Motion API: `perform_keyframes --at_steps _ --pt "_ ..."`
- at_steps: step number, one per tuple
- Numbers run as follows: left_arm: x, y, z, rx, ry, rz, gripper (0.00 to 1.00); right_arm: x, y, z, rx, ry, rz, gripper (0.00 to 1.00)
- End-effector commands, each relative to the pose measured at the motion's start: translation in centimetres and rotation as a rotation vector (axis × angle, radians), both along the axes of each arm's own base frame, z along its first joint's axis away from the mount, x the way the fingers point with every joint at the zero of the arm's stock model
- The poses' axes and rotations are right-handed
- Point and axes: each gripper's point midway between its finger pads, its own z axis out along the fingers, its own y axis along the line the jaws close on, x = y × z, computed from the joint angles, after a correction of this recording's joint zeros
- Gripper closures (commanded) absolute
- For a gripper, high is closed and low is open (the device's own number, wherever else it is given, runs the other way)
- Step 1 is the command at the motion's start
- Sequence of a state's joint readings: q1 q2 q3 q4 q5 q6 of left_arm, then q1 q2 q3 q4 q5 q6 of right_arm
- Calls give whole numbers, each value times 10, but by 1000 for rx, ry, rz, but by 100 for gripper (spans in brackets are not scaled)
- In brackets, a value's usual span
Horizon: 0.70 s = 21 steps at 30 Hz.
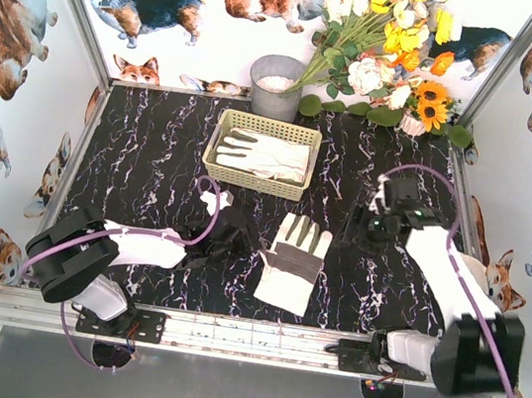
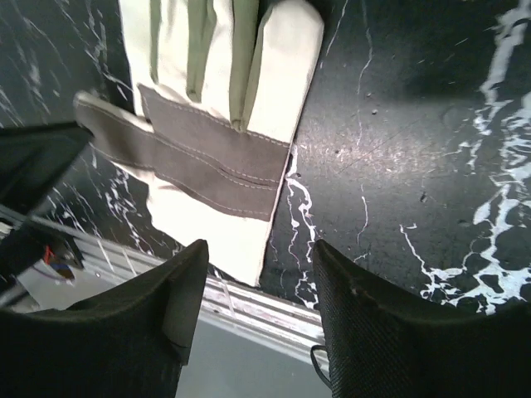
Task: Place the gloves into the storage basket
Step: Place the glove at the center of the board.
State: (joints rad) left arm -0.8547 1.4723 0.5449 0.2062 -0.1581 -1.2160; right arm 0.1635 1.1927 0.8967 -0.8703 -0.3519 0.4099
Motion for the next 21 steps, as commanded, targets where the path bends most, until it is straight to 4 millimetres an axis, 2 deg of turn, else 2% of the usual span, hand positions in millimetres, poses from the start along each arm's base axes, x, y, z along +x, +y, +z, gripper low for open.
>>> perform_keyframes --at_steps 1,7,13,16,18,21 --pt "11 -2 15 -58 -47 13 68 -2 21 -6 59 53 101 47" --pt "14 -5 23 -48 -58 -12 54 -1 38 -33 132 160 95 49" --pt "10 -14 36 -46 -76 -100 53 -1 37 -51 121 191 77 49" --pt "7 -9 24 5 -33 -105 55 -5 38 -63 129 224 78 49" --pt "5 -5 10 34 15 -101 58 -6 40 -70 138 238 78 51" --pt "4 -9 -2 37 59 -123 66 -4 42 -73 148 244 82 52"
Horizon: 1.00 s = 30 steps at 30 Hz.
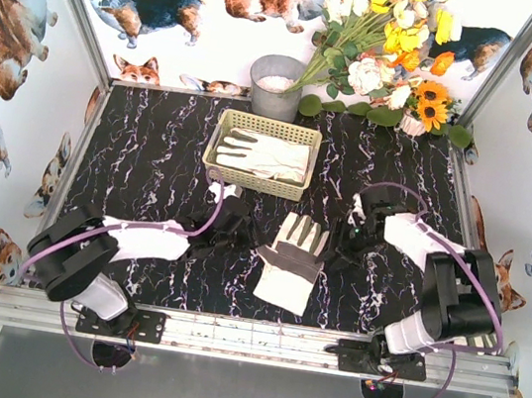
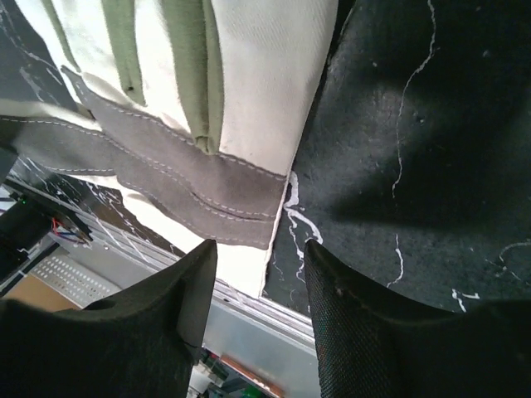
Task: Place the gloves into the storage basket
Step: Place the glove at the center of the board, then adjust the glove at the center of the board.
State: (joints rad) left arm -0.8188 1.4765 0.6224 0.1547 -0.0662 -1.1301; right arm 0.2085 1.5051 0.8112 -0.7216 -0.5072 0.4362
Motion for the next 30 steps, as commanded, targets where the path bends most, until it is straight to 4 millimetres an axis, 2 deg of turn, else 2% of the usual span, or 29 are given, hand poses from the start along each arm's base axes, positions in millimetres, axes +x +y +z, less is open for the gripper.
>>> perform_keyframes --at_steps 1,6,9,13,20,22,25,30 --pt "-4 0 -21 55 79 -40 69 14 10 0 47 -43 2 53" --pt "-2 6 -27 142 114 -35 82 21 12 -8 48 -36 4 57" --pt "-9 20 -39 212 159 -11 90 27 14 -13 50 -30 3 62" --pt "-4 28 -40 217 171 37 99 38 13 -22 25 -37 1 73" --pt "5 23 -38 182 158 42 100 76 21 -30 23 -41 -10 89" --pt "5 23 -42 181 166 40 100 87 23 -30 23 -49 -15 91" --pt "16 10 -31 147 144 33 100 98 27 -29 31 -56 -20 94" --pt "19 14 -33 167 155 48 100 108 29 -27 34 -62 -20 95"
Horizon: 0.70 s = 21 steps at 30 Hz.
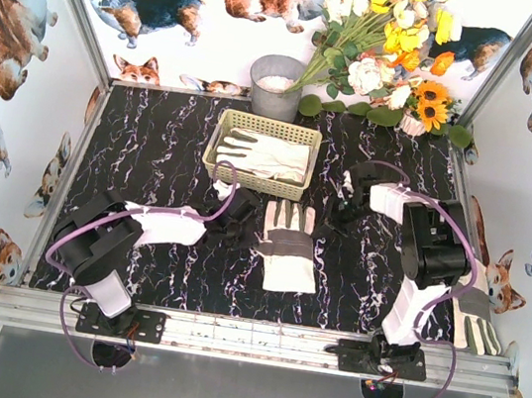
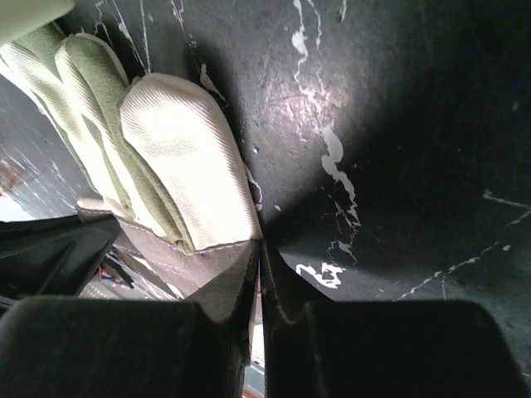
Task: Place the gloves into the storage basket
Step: Adjust the glove at the center of the board.
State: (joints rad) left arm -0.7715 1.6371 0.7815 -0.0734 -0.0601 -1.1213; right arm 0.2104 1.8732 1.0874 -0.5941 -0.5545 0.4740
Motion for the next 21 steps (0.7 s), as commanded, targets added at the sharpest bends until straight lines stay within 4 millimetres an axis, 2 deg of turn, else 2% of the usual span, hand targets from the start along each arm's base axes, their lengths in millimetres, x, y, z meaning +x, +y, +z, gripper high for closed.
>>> perform_keyframes --at_steps 1,2,4,7,9,12,15,18,21 --pt "8 3 4 7 -7 17 100 19 2 -1 -21 -57 -1 95" --pt "8 5 5 13 -9 26 99 18 1 0 -19 -57 -2 94" --pt "9 7 10 16 -22 32 87 15 1 7 -17 -66 3 90" --pt "13 13 25 43 -60 31 63 10 -5 25 -37 -97 25 79" --pt "17 25 40 102 -99 44 44 7 -13 42 -68 -129 36 69" --pt "26 45 65 195 -196 44 25 -1 -32 68 -146 -177 33 58" --pt "32 62 93 261 -293 33 15 -14 -65 85 -279 -198 -29 49" --pt "35 81 116 325 -372 28 5 -27 -117 92 -515 -200 -141 42" --pt "39 109 133 382 -407 80 2 -40 -171 101 -742 -187 -238 31"
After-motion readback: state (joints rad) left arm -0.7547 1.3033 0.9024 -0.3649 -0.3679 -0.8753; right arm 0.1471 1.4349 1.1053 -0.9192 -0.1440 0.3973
